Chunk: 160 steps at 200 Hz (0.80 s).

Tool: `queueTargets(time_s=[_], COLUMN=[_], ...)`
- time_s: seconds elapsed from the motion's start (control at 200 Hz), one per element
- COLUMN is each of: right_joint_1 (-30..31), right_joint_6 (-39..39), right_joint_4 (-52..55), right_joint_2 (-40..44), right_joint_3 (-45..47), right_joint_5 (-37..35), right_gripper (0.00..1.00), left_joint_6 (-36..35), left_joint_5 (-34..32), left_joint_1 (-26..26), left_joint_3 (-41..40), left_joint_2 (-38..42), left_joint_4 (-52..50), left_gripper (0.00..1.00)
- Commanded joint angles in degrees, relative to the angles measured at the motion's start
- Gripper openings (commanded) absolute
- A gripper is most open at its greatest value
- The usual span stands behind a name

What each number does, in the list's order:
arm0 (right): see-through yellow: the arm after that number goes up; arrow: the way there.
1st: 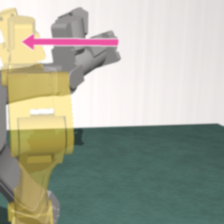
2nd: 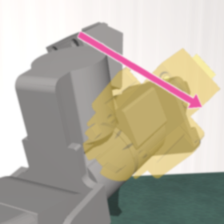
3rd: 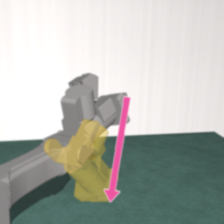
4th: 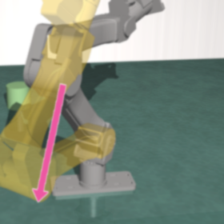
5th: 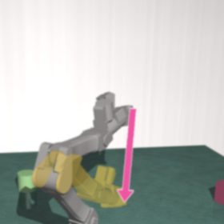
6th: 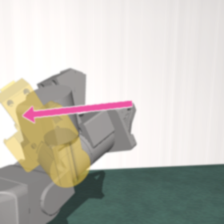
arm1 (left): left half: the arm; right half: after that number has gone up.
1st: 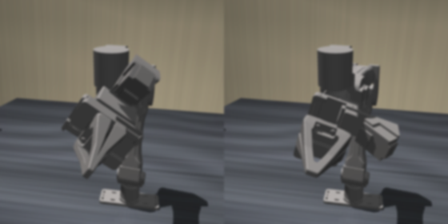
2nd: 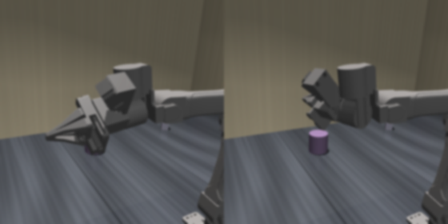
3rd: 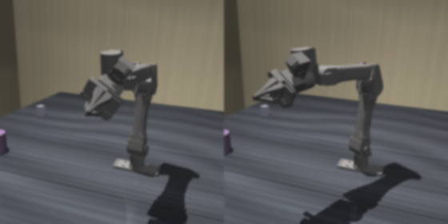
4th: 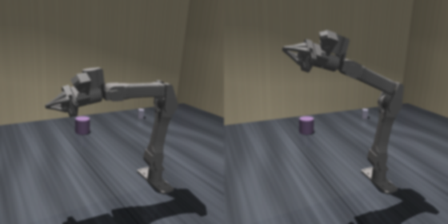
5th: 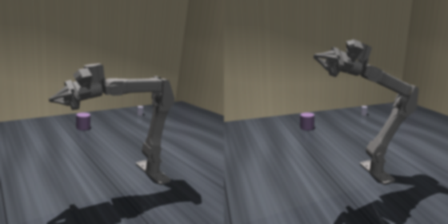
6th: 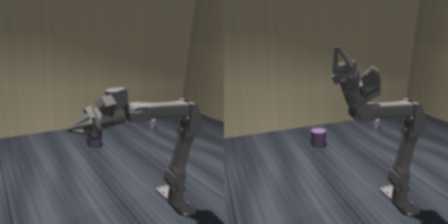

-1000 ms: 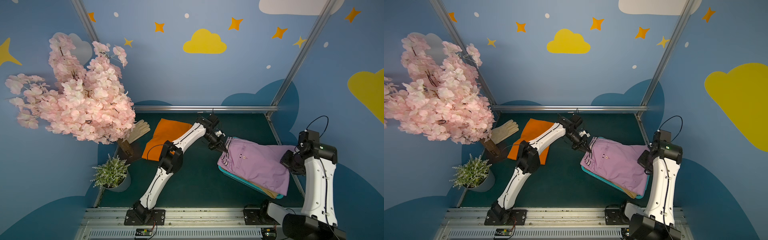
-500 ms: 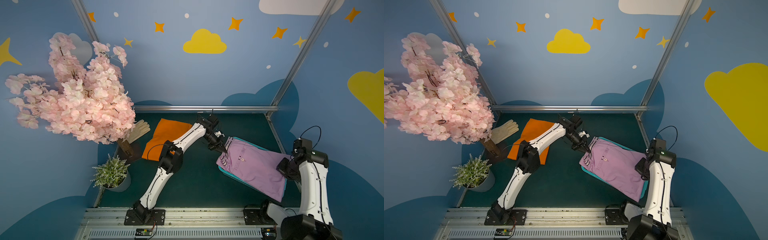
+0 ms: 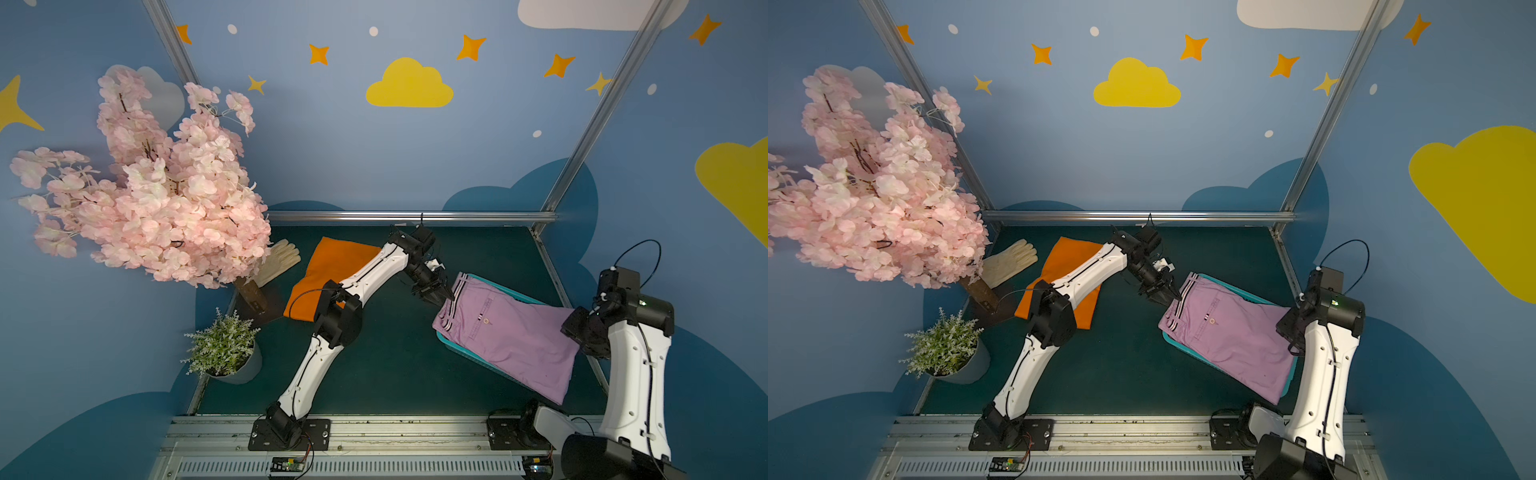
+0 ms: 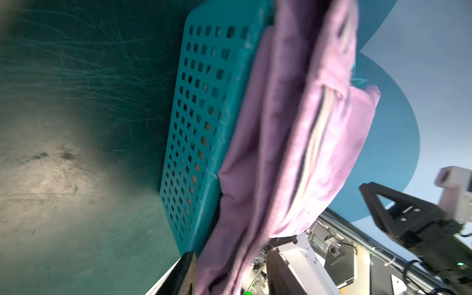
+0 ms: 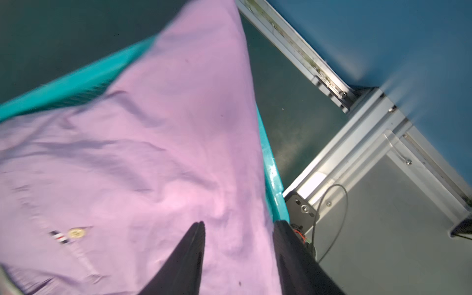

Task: Put the folded long pants in the basket
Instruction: Place the long pant in the basket, then move the basket to the center of the board.

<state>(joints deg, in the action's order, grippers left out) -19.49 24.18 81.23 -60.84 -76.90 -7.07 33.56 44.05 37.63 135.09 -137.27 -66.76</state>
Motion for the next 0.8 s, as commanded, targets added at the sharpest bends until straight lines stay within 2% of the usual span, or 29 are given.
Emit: queueTargets(time_s=[0.0,0.085,0.155,0.27,0.365,0.436,0.521,0.796], right_joint_1=[2.79,5.61,7.18,8.4,9.66,10.42,10.51,10.61], right_joint_6=[0.46,1.88,2.47,2.02,0.98,0.65,0.04,-0.15], right_joint_4=[3.43,1.28,-1.92,-4.73,-6.64,-7.84,-9.2,-11.91], right_joint_2=[2.56,4.76,6.4,5.94,5.57,6.12,6.35,4.72], right_joint_3=[-3.59,-0.84,5.07,11.84,13.38,13.13,12.48,10.95], right_joint_5=[5.64,8.86,12.4,14.29,15.54,15.54,16.59,20.16], right_gripper=[0.46,0.4,0.33,0.27,0.28,0.35,0.4,0.42], left_joint_6=[-1.77,-2.57,-2.67,-2.05,-2.53,-2.46,-0.55,9.15], left_joint_5=[-6.41,-9.79,-10.92,-12.98,-13.82,-14.08,-10.07,3.4], left_joint_1=[-0.14,-0.01,-0.07,-0.25,-0.66,-1.29,-2.87,-3.18], left_joint_3=[-0.31,-3.16,-7.7,-19.61,-28.35,-33.4,-37.83,-46.63], left_joint_2=[7.5,11.04,14.82,21.24,26.08,27.81,26.48,20.45], left_joint_4=[-0.12,1.39,4.64,11.79,17.7,22.08,26.97,48.0], left_gripper=[0.49,0.49,0.47,0.45,0.46,0.57,0.59,0.56])
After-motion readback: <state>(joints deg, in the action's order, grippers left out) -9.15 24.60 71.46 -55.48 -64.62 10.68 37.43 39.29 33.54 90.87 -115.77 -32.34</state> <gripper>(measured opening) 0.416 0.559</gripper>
